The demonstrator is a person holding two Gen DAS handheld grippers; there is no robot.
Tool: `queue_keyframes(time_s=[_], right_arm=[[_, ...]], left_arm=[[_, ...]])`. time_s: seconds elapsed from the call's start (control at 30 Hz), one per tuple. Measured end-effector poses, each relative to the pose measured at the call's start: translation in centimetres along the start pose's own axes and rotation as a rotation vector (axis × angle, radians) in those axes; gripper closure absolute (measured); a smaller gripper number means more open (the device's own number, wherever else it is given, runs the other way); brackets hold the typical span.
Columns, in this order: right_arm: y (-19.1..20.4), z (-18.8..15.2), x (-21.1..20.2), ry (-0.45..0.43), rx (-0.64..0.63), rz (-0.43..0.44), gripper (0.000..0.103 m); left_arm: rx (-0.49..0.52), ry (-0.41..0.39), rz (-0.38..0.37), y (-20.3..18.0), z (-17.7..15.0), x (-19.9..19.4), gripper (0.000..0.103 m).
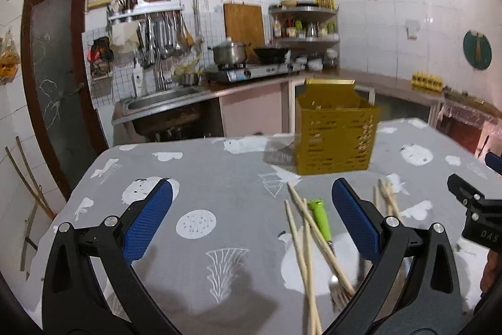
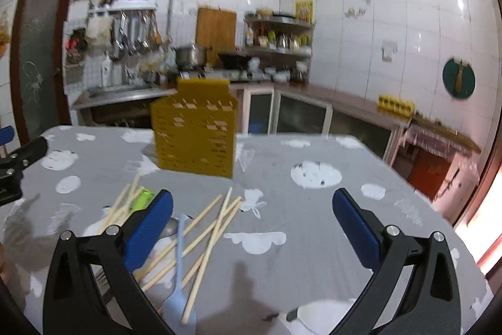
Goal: Organize utensils
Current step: 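Lower the left tool onto a wooden chopstick and close it while the right tool grasps another chopstick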
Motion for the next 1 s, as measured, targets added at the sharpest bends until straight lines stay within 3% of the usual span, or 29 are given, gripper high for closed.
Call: queue_keyframes(time_s=[0.17, 0.43, 0.63, 0.73, 0.83, 1.0], right_arm=[[-0.1, 0.3, 4.6, 0.085, -0.006, -0.045, 0.004], [0.4, -1.2, 11.2, 0.238, 0.006, -0.099, 0.005], [1.2, -2.3, 13.6, 0.322, 0.002, -0.093, 0.006], [0.9, -2.5, 14.3, 0.355, 0.018, -0.100, 0.013], [0.7, -2.9, 15.0, 0.392, 0.034, -0.086, 0.013], [1.2, -3.1, 14.9, 0.407, 0.039, -0.069, 0.014]], left_arm=[[-0.016, 0.077, -0.024, 0.7, -0.5, 4.2, 0.005], [-0.102, 0.271, -0.036, 1.7, -3.0, 11.1, 0.005], [-0.090, 0.328, -0.019, 1.7, -4.4, 13.3, 0.005], [-0.083, 0.360, -0.018, 1.6, -5.2, 13.9, 0.005], [-0.098, 0.385, -0.027, 1.9, -5.4, 14.4, 0.005], [-0.115, 0.409, -0.035, 2.0, -5.7, 14.6, 0.005]])
Point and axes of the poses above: each gripper's, at about its wrist camera, not at the fingertips, and x roughly the way its jaws point, y to its left, z to its top, the point moved 4 cm from there along x, roughly the way its jaws point, and after that the axes turned 7 degrees about -z, right-handed, at the moved point
